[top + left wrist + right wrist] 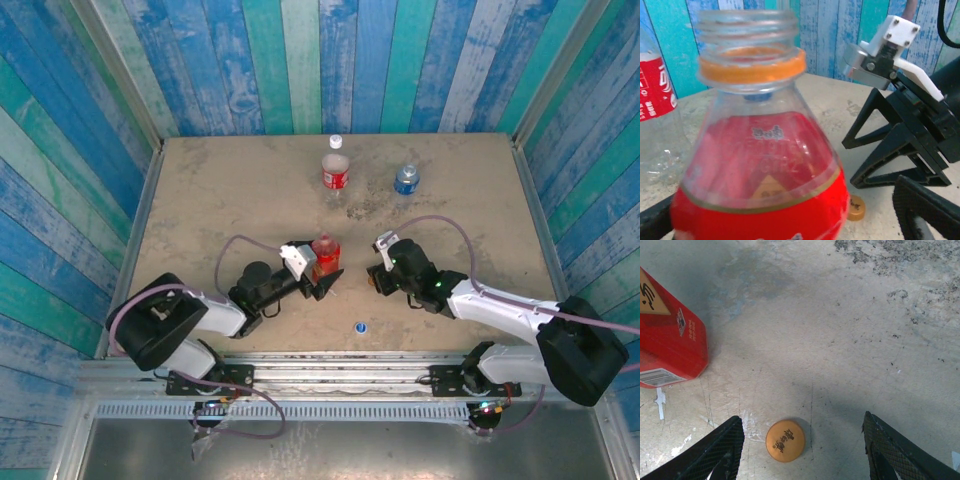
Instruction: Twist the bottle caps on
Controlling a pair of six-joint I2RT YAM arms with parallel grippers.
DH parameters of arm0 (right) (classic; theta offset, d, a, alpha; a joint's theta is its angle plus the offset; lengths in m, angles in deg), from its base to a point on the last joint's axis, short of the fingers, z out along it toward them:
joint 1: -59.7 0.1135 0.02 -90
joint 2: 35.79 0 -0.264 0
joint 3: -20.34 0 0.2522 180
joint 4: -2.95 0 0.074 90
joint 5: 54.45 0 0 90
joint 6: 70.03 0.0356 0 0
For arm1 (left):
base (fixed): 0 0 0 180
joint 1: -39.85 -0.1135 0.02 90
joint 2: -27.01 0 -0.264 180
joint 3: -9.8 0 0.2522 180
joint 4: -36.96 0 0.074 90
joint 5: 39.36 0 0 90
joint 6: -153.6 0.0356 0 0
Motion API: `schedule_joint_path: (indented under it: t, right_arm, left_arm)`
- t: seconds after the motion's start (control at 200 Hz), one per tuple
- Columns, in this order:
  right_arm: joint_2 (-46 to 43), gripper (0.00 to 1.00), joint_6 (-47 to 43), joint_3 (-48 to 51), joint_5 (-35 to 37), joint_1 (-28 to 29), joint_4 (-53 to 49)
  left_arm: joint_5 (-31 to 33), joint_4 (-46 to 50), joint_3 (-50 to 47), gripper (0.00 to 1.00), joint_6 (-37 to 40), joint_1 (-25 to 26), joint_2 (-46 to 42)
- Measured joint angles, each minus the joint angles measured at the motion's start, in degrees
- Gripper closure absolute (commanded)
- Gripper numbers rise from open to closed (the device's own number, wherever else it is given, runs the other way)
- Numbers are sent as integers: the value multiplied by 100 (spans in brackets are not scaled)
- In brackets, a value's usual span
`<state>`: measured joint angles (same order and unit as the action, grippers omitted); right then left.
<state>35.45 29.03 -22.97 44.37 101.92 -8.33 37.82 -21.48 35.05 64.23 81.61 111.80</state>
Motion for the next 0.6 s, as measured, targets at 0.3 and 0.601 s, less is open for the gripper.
schedule_joint_path:
  t: [0.3,0.601]
  right_arm:
    - [103,35,46,13,-26,0,46]
    - [76,35,146,105,-24,0,142]
  left_arm:
    - [249,-575,57,17,46,9,280]
    - [284,-573,201,35,170,11,411]
